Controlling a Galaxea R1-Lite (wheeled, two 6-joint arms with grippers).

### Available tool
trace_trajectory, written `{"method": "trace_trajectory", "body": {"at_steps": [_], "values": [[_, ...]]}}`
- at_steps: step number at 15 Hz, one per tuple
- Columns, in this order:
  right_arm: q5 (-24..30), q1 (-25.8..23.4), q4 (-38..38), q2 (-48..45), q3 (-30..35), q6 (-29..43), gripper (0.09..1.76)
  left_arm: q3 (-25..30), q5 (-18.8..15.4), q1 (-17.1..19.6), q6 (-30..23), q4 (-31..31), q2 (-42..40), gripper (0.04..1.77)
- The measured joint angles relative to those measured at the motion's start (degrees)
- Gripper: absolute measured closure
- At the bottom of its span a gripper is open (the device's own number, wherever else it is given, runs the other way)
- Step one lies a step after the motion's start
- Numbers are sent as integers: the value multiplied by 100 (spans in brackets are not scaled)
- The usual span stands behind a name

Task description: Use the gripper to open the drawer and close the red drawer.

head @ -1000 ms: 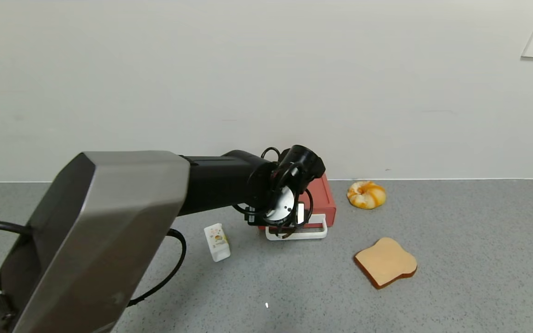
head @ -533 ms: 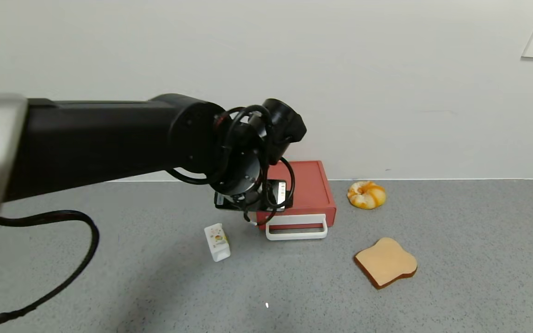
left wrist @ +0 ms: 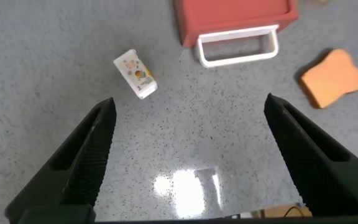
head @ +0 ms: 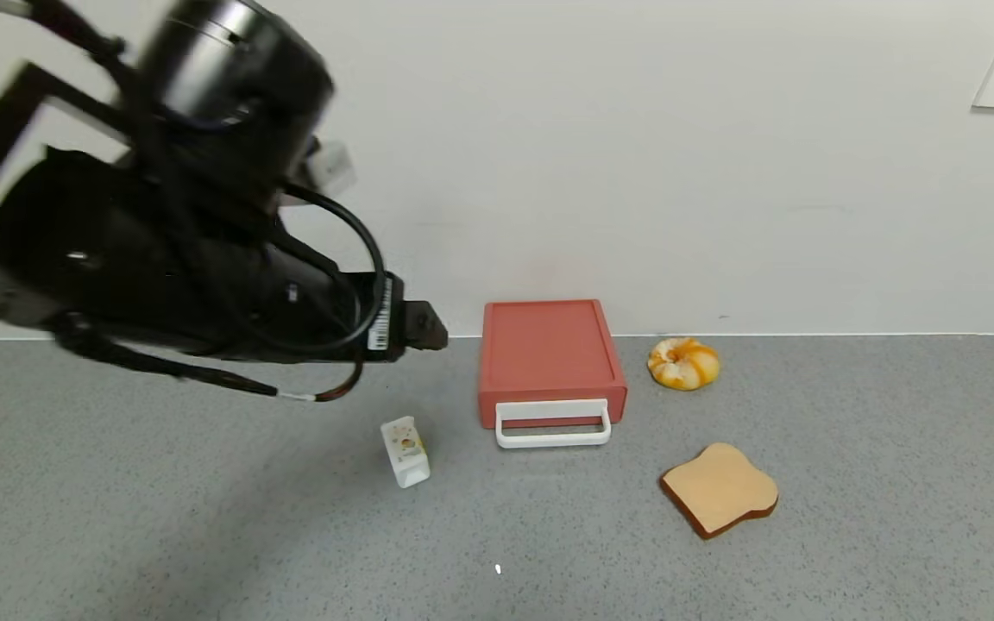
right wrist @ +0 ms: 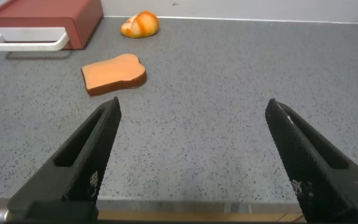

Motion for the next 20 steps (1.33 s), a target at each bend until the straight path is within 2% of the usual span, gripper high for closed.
{"method": "trace_trajectory", "body": {"at_steps": [6, 9, 11, 15, 20], "values": [[0, -2, 0, 0, 0, -2, 14, 1493, -944, 612, 822, -383, -2305, 9], [0, -2, 0, 0, 0, -2, 14, 2178, -1351, 772, 1200, -756, -3402, 9], [2, -2, 0, 0, 0, 0, 14, 2511, -1436, 808, 1431, -962, -4041, 9], [2, -2, 0, 0, 0, 0, 14, 2881, -1365, 916, 1560, -1006, -5055, 9], [0, -2, 0, 0, 0, -2, 14, 3434, -1287, 2049, 1774, -962, -6004, 9]]}}
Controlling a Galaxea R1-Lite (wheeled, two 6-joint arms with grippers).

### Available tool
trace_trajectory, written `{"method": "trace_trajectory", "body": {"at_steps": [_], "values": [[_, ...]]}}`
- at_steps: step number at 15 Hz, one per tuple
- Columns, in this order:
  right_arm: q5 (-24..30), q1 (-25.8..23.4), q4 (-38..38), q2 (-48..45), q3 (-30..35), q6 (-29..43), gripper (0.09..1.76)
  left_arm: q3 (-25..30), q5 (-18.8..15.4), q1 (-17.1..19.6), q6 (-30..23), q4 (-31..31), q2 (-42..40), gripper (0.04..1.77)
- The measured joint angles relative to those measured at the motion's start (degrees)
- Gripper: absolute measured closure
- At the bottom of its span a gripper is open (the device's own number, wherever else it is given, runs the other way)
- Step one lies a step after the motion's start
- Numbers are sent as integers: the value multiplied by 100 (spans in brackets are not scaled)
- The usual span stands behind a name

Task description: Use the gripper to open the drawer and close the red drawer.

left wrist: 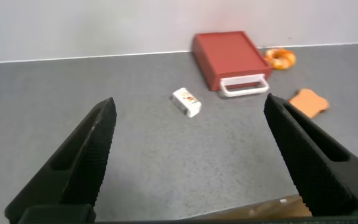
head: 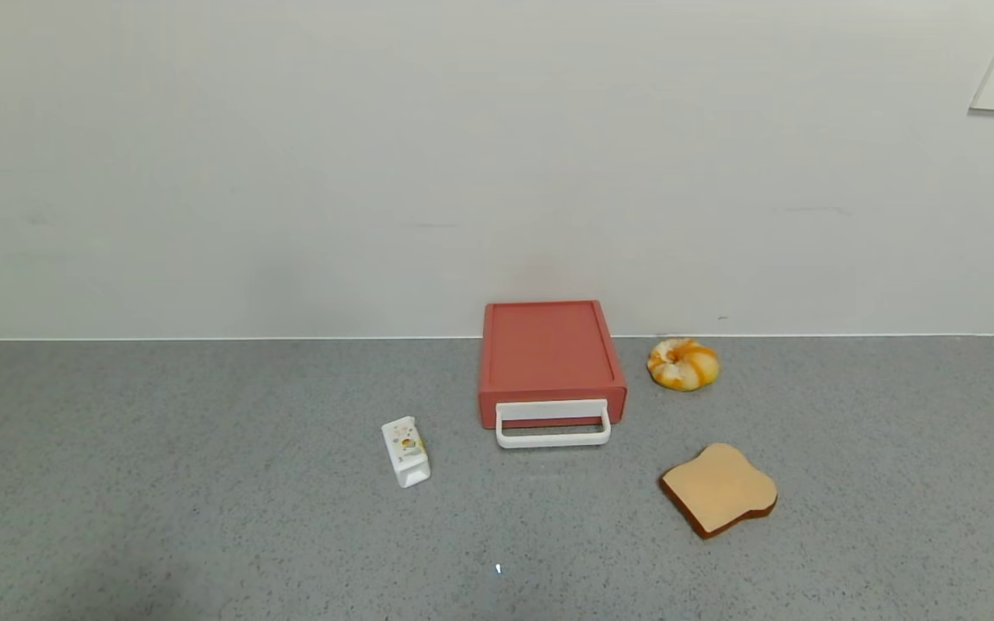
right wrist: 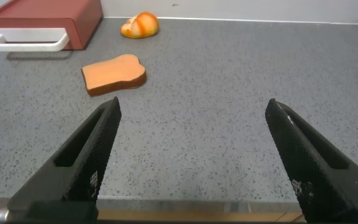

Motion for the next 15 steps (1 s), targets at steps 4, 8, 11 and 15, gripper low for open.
{"method": "trace_trajectory", "body": {"at_steps": [4, 8, 11, 15], "values": [[0, 0, 0, 0, 0, 2, 14, 441, 27, 837, 35, -2, -670, 9], [0, 0, 2, 0, 0, 2, 14, 833, 90, 1342, 51, -59, -1235, 9], [0, 0, 0, 0, 0, 0, 14, 1224, 90, 1463, 140, -78, -1797, 9], [0, 0, 0, 0, 0, 2, 14, 2078, 18, 1606, 444, -660, -2531, 9]]}}
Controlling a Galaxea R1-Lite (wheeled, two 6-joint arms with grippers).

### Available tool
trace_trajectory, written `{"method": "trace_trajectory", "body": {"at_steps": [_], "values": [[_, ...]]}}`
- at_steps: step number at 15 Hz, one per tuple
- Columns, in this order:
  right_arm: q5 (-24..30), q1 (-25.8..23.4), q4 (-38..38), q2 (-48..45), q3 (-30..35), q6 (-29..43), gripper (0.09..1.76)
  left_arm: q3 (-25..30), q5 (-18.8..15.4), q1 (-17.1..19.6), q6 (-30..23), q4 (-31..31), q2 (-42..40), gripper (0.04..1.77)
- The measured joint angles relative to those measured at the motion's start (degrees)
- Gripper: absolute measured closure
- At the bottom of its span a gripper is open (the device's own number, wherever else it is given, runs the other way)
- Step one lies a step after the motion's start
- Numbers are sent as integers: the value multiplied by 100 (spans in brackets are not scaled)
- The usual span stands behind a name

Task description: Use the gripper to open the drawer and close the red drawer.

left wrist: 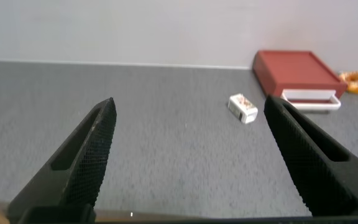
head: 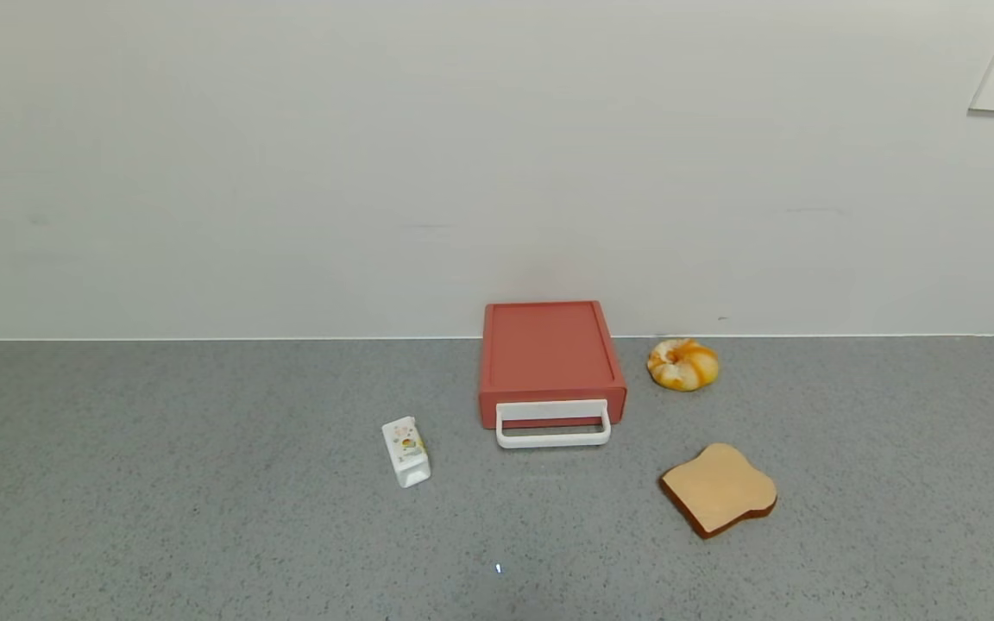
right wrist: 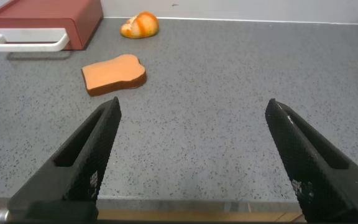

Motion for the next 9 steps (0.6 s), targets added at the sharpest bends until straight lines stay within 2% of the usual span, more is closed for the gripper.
{"method": "trace_trajectory", "body": {"at_steps": [3, 6, 9], "values": [[2, 0, 0, 0, 0, 0, 14, 1068, -148, 21, 205, -1436, -355, 9], [0, 0, 0, 0, 0, -2, 14, 2059, -540, 26, 469, -2144, -623, 9], [0, 0, -2, 0, 0, 0, 14, 2751, -611, 30, 568, -2764, -766, 9]]}}
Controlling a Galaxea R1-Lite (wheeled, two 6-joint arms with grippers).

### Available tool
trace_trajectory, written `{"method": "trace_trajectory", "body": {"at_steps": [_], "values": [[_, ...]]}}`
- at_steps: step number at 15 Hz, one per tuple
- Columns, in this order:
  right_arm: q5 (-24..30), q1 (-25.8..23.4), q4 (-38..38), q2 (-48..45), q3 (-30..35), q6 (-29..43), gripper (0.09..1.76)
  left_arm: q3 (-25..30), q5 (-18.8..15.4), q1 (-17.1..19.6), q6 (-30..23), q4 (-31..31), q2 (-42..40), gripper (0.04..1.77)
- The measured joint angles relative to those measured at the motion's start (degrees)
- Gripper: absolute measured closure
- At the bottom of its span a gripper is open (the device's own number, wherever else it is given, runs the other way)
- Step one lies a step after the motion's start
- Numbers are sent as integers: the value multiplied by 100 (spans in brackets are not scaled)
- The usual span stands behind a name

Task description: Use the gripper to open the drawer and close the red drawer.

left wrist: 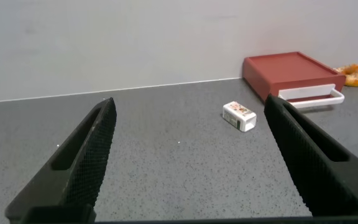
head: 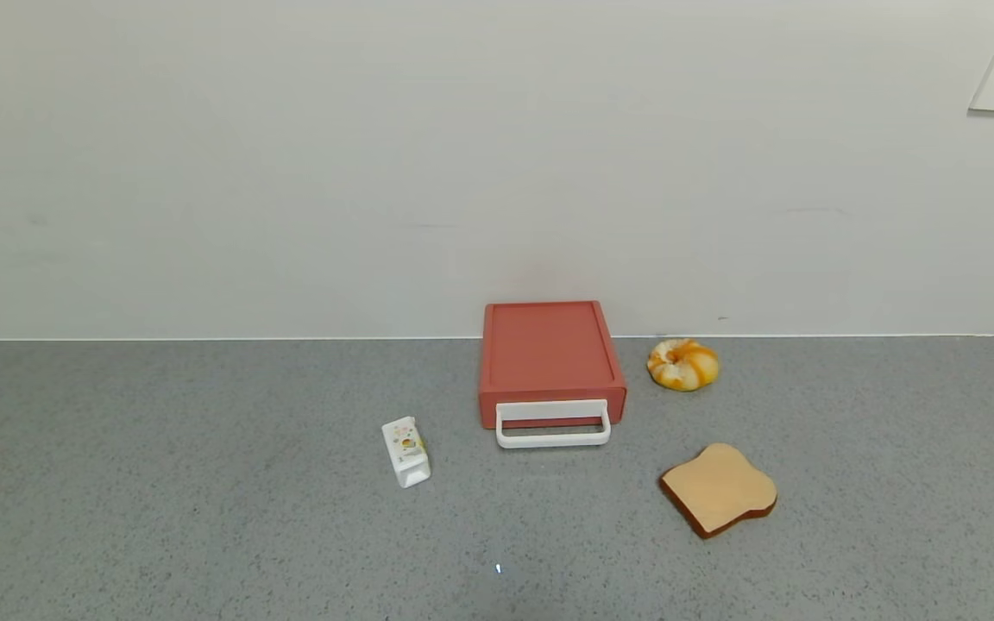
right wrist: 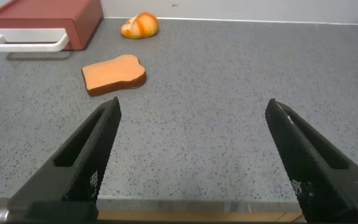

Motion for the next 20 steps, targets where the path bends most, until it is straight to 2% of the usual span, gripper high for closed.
{"method": "trace_trajectory", "body": {"at_steps": [3, 5, 6, 10, 13, 20], "values": [[0, 0, 0, 0, 0, 0, 14, 669, 41, 0, 102, -421, -28, 9], [0, 0, 2, 0, 0, -2, 14, 866, 35, 0, 87, -250, -33, 9], [0, 0, 0, 0, 0, 0, 14, 901, 38, -2, 102, -43, -35, 9], [0, 2, 0, 0, 0, 0, 14, 929, -43, 0, 41, 30, -38, 9], [0, 2, 2, 0, 0, -2, 14, 905, -180, 0, 0, 449, -38, 9], [0, 9, 2, 0, 0, -2, 14, 881, -145, 0, -140, 460, -38, 9]]}}
